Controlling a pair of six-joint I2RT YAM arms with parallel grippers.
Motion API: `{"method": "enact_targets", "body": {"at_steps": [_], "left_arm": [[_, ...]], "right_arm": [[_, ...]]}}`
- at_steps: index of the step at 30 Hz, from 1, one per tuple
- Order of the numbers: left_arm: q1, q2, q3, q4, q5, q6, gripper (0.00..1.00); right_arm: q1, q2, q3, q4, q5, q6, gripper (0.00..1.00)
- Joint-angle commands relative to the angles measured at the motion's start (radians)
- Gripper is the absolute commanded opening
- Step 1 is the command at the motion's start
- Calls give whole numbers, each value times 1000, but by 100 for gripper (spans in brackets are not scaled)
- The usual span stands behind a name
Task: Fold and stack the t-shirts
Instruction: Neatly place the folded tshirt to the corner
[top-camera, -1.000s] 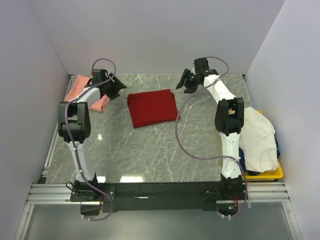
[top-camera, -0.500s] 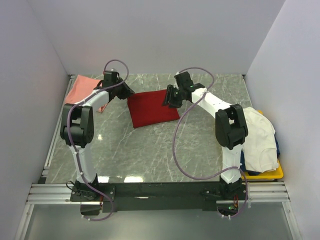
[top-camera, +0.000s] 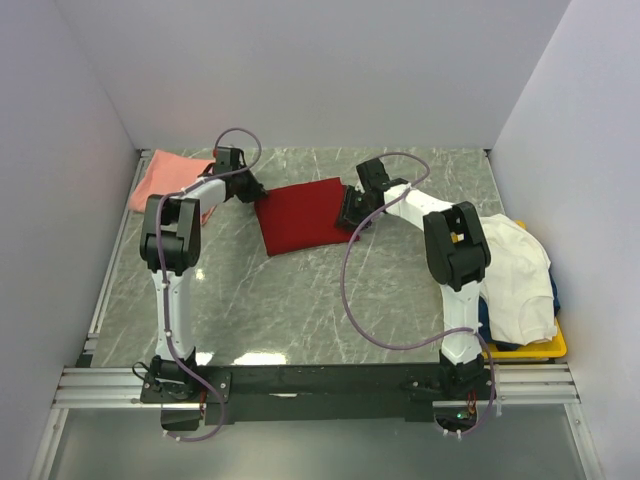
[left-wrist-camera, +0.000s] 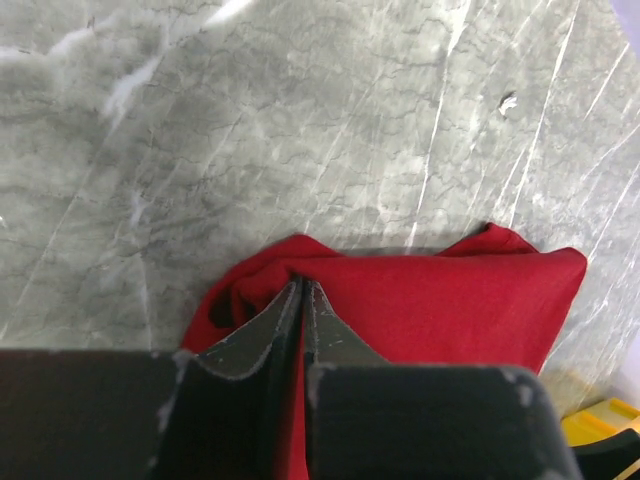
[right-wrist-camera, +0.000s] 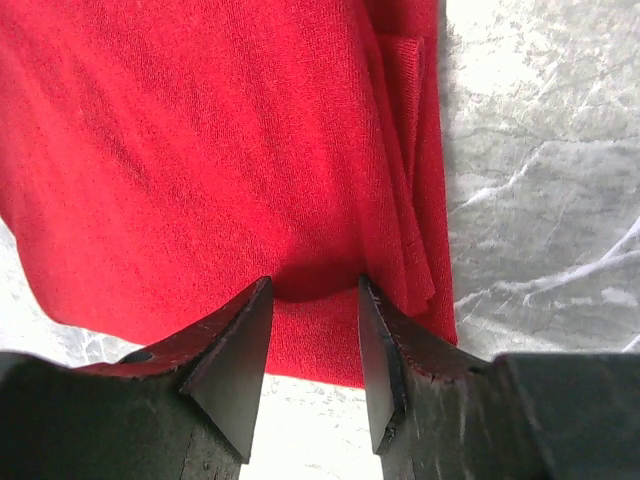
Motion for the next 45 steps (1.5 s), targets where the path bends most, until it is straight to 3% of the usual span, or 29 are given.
{"method": "enact_targets", "body": {"at_steps": [1, 4, 10, 13, 19, 25, 33, 38, 45], "left_arm": [[16, -13, -2, -2, -11, 8, 11], [19, -35, 27, -19, -3, 28, 13], [19, -140, 84, -86, -4, 63, 44], [17, -225, 49, -140, -46, 51, 49], [17, -407, -168, -163, -84, 22, 58], [19, -527, -353, -177, -130, 23, 51], [11, -403, -344, -160, -95, 48, 43], [-10, -404, -436, -56, -17, 20, 58], [-35, -371, -476, 1, 29, 19, 59]], "right_arm": [[-5, 3, -37, 5, 43, -8, 47], [-7, -3, -43, 0, 42, -9, 47], [-9, -58, -39, -6, 26, -6, 47], [-9, -106, -32, -7, 8, 2, 47], [-10, -221, -58, 11, -7, 21, 51], [-6, -351, -161, 60, -47, 61, 51], [27, -534, -308, 109, -47, 81, 51], [36, -583, -376, 128, -41, 75, 51], [42, -623, -451, 151, -43, 74, 51]]}}
